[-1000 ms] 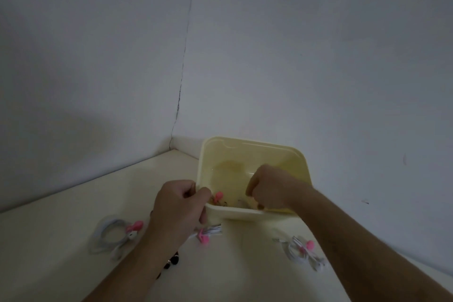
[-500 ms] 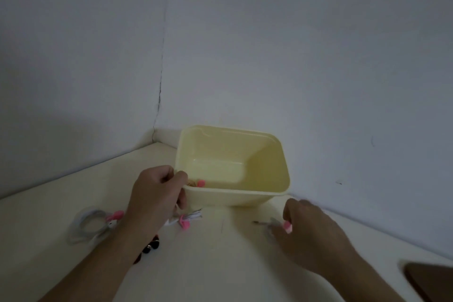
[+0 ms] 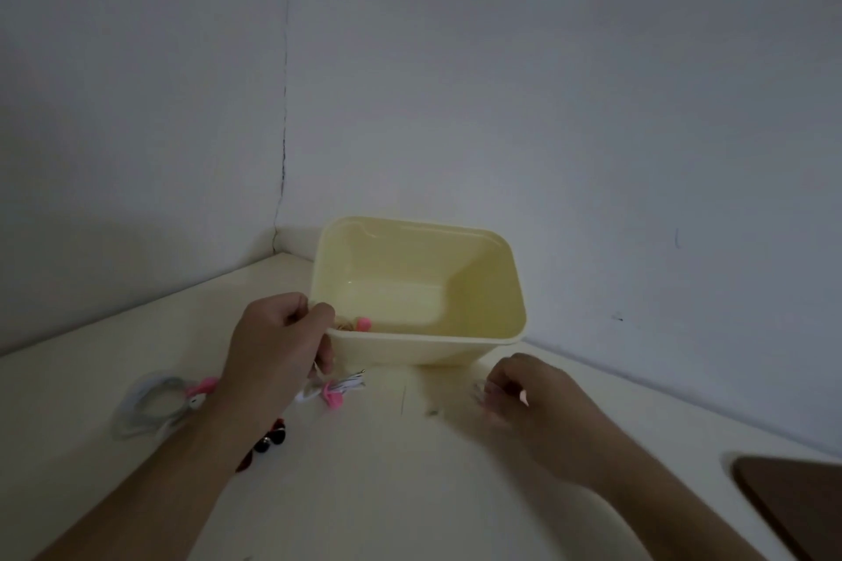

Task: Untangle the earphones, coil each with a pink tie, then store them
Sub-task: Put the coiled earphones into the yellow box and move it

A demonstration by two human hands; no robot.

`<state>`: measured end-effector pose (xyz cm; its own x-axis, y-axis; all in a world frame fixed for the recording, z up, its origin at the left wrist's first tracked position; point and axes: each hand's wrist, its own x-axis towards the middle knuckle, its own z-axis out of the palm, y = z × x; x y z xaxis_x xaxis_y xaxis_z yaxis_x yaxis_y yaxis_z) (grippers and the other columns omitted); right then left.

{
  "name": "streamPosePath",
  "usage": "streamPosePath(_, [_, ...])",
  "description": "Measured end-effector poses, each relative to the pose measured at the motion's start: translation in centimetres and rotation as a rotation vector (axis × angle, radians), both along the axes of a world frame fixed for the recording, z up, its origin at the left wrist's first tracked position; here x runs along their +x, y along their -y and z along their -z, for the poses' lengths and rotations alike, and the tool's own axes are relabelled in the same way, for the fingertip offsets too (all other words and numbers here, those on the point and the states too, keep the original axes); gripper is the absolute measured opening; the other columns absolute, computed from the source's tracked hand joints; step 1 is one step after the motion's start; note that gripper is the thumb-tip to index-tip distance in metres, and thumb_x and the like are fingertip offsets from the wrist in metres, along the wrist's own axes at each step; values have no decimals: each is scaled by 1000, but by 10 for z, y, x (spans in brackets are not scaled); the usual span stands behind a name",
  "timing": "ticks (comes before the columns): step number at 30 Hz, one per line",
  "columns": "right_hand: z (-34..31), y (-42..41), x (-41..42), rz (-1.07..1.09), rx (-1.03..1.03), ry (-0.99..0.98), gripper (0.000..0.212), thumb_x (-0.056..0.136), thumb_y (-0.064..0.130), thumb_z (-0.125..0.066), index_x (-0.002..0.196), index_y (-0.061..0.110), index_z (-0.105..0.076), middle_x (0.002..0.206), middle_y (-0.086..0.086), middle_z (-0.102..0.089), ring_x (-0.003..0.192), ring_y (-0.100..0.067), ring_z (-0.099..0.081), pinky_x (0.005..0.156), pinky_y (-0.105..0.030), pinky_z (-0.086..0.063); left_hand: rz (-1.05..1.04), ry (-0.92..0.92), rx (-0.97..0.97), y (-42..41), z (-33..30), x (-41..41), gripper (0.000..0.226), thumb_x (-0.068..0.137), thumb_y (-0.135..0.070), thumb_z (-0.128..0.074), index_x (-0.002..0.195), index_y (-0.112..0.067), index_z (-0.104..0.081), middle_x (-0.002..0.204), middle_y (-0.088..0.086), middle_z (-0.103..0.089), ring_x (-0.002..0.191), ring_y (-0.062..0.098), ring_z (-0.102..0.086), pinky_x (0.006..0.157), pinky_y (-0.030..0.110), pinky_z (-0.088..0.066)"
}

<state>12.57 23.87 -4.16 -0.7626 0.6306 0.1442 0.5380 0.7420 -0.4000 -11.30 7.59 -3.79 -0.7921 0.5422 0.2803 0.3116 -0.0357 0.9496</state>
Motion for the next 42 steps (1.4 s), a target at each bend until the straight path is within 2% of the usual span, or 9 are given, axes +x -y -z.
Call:
streamPosePath(2, [-16, 6, 4, -81, -226, -191, 24, 106, 19, -62, 82, 20, -68, 92, 4, -75, 88, -11, -68, 88, -32, -53, -2, -3, 3, 0, 0, 1, 32, 88, -8, -60, 58, -4, -52, 54, 20, -64, 43, 20, -49, 50, 27, -39])
streamPosePath(5, [-36, 21, 7, -185, -485, -402, 24, 106, 2, -57, 84, 5, -67, 85, 2, -77, 75, -9, -64, 74, -22, -46, 2, 15, 9, 0, 0, 1, 29, 89, -7, -59, 63, 4, -52, 56, 24, -63, 41, 18, -50, 45, 25, -38])
streamPosePath(13, [-82, 34, -15, -226, -713, -661, 27, 106, 10, -55, 88, -2, -71, 87, -14, -69, 74, -18, -55, 62, -27, -44, -13, 20, -16, -1, -2, 1, 27, 88, -10, -60, 64, 2, -53, 55, 19, -65, 45, 20, -50, 43, 25, -37])
streamPosePath(21, [-102, -12, -76, 47, -353, -564, 20, 105, 11, -62, 91, 7, -76, 79, -3, -78, 76, -19, -67, 69, -38, -56, 3, -9, -28, 3, -4, 2, 26, 87, -5, -60, 66, 9, -53, 53, 23, -64, 40, 19, -50, 40, 23, -40])
streamPosePath(25, [-83, -32, -98, 106, 9, -92, 24, 101, 13, -60, 80, 13, -72, 80, -3, -79, 75, -18, -73, 78, -38, -62, 16, -41, -40, 4, -3, 1, 26, 85, -4, -60, 66, 11, -55, 50, 22, -63, 37, 19, -52, 43, 22, -42])
streamPosePath(30, [-63, -32, -107, 110, 202, 370, 18, 92, 27, -70, 105, 15, -73, 103, -5, -71, 93, -25, -70, 87, -42, -63, 42, -70, -55, 4, -2, 0, 28, 85, -8, -63, 61, 8, -58, 49, 17, -64, 40, 20, -55, 51, 26, -45])
streamPosePath(34, [-68, -23, -108, 154, 213, 260, 19, 96, 26, -62, 110, 17, -71, 109, -5, -70, 93, -25, -69, 85, -43, -62, 92, 23, -17, 4, -8, -1, 32, 88, -7, -65, 62, 10, -59, 54, 23, -65, 44, 21, -51, 43, 25, -41])
streamPosePath(39, [-73, 58, -78, -89, 494, -414, 21, 80, 6, -46, 87, 18, -61, 85, 3, -61, 78, -22, -56, 65, -41, -51, 145, 116, -2, 1, -16, -4, 39, 96, -15, -64, 60, -1, -59, 53, 18, -63, 43, 20, -47, 39, 20, -36])
streamPosePath(42, [-52, 94, -80, -333, 367, -243, 22, 79, 25, -34, 81, 22, -57, 81, 2, -61, 76, -24, -58, 64, -42, -52, 121, 92, -4, 0, -18, -3, 39, 98, -20, -64, 64, 0, -61, 52, 12, -56, 41, 17, -46, 37, 17, -32])
